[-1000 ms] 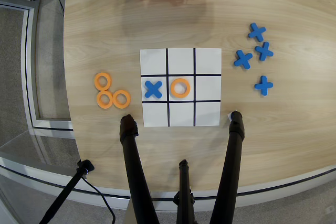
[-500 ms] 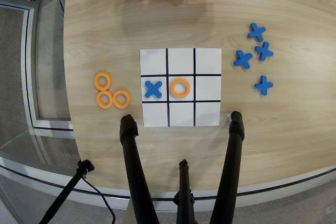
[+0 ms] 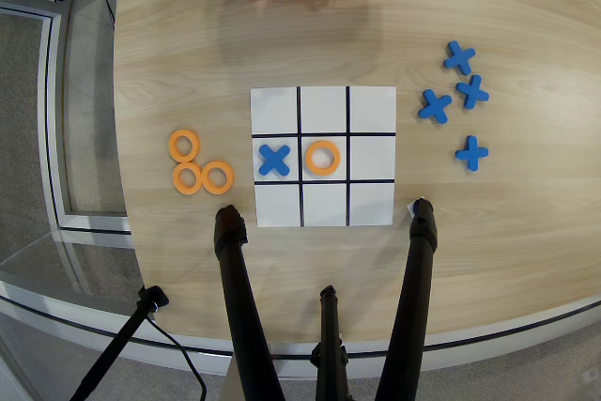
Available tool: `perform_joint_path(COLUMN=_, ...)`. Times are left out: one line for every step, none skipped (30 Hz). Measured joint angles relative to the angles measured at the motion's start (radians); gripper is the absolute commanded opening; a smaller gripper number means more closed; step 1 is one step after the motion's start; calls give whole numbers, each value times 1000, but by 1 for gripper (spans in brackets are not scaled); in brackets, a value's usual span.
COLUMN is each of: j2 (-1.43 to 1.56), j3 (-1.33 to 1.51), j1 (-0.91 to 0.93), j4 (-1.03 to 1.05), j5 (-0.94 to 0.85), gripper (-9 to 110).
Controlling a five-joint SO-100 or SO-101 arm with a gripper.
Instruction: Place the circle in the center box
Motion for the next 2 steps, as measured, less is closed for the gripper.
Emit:
perform_joint_path(j2=0, j3=0, j1=0, j4=0, j5=0, gripper=0)
perform_joint_path(j2=0, j3=0, j1=0, j4=0, j5=0, gripper=0)
